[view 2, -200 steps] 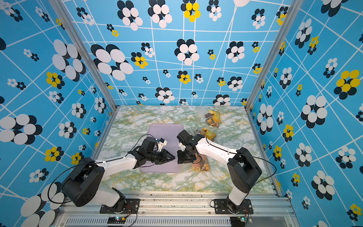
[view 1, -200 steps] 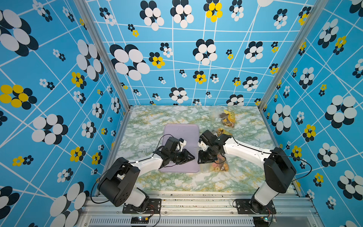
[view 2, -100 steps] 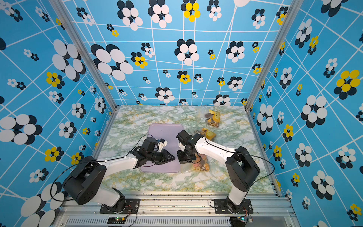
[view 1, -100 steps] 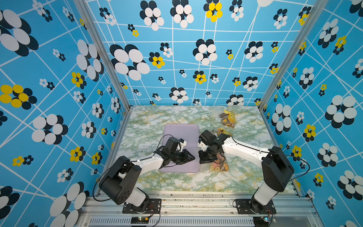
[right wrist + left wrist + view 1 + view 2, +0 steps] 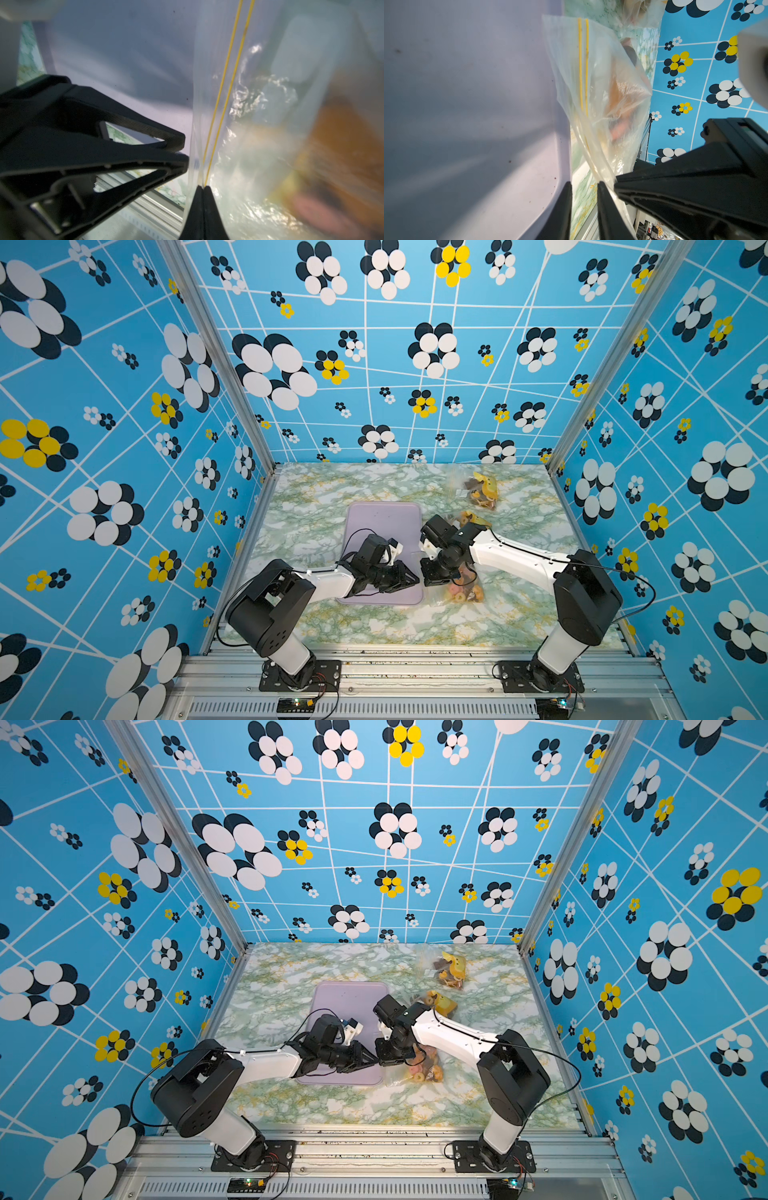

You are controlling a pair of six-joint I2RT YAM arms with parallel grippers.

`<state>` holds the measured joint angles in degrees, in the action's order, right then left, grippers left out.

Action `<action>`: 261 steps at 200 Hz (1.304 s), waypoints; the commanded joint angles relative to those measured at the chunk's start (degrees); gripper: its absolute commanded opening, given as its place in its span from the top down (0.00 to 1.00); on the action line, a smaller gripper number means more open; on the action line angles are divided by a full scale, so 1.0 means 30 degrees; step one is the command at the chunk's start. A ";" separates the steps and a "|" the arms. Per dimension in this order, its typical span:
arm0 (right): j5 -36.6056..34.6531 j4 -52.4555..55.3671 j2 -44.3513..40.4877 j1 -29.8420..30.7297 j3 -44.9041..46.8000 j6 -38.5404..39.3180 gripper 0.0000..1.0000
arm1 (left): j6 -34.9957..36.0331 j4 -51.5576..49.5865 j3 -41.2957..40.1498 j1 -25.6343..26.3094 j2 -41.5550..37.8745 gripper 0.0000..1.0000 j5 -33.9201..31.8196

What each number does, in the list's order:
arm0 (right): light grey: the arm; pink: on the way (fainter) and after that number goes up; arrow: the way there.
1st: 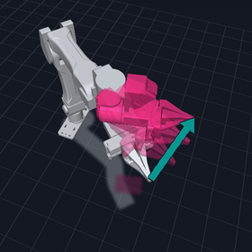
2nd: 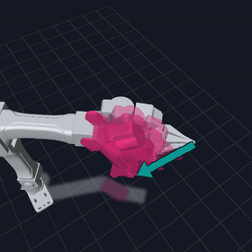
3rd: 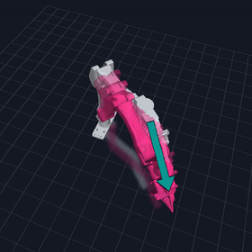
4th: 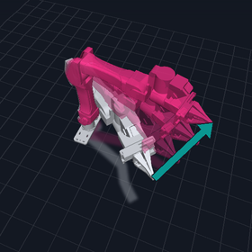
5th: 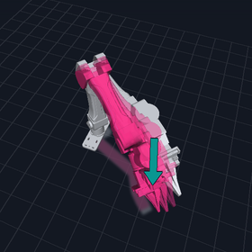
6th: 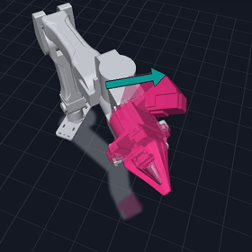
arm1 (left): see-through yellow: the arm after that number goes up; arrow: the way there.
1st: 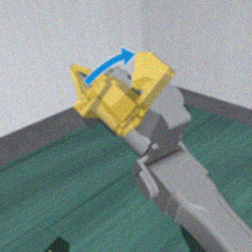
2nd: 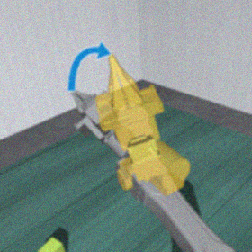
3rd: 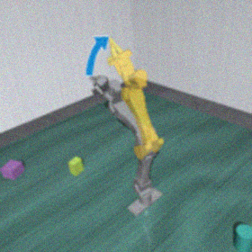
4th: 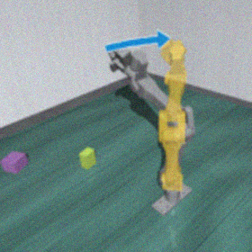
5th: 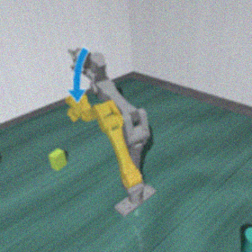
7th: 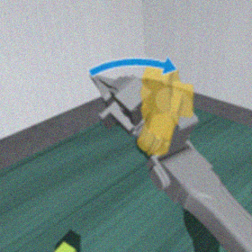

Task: Pour cookies out of the ziploc bag
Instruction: Open the ziploc bag at the center of the board.

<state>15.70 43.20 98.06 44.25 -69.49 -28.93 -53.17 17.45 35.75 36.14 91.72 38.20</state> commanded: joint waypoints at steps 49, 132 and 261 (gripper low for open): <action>-0.0284 0.0971 0.0125 0.0133 -0.0401 0.0238 0.95 | -0.0634 0.1859 0.0127 0.0081 0.0051 0.74 0.0188; -0.0232 0.0922 -0.0091 0.0133 -0.0279 0.0260 0.96 | -0.0821 0.1878 0.0601 0.0082 0.1337 0.75 0.0564; -0.0284 0.0665 0.0008 0.0133 -0.0344 0.0180 0.95 | -0.1020 0.2283 0.0660 0.0113 0.1658 0.98 0.0934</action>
<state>15.68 44.38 98.06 44.25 -69.49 -28.93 -56.36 23.40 36.62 36.14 96.12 39.92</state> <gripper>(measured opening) 0.044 0.044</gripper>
